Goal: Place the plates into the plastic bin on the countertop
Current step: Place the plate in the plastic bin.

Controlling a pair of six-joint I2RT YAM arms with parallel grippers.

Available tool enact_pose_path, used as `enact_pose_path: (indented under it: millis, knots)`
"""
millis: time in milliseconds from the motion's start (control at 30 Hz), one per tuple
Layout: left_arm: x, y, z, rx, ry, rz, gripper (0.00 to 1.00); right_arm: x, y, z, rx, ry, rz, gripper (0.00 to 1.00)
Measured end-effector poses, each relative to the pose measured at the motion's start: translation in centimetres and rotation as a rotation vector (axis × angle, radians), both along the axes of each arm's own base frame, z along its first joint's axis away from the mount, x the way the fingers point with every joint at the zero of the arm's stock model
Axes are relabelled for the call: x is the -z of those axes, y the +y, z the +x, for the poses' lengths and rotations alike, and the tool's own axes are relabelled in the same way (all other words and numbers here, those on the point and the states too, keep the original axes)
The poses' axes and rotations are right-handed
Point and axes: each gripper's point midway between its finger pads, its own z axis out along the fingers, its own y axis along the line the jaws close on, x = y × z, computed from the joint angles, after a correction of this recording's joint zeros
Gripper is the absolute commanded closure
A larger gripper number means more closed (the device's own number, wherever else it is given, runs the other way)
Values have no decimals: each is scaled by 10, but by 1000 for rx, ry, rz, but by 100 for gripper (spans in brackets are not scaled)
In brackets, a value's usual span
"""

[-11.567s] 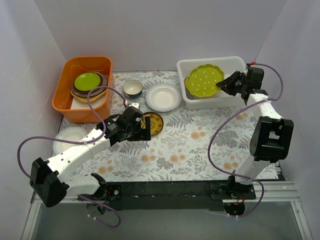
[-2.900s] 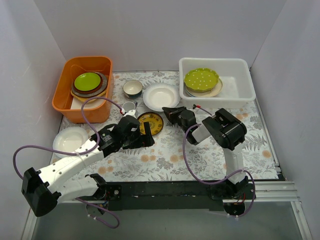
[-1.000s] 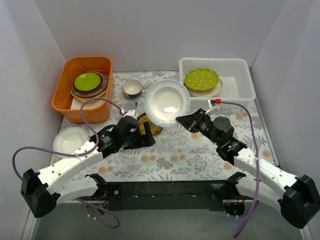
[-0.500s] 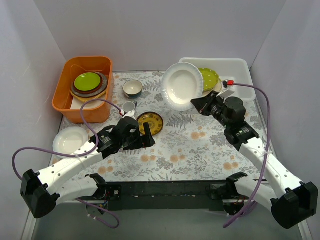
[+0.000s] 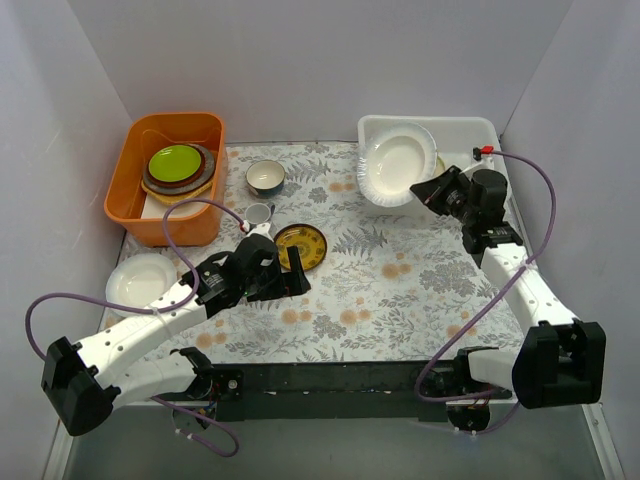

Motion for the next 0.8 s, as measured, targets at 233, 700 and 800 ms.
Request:
enact_pose_path:
  millis: [233, 700, 800]
  knots:
    - [6, 1, -1, 0, 14, 14, 2, 4, -18, 28, 38, 26, 65, 99]
    - [12, -2, -2, 16, 34, 24, 2, 9, -43, 73, 86, 27, 280, 99]
    - [13, -2, -3, 20, 38, 25, 2, 14, -47, 80, 98, 40, 322, 99]
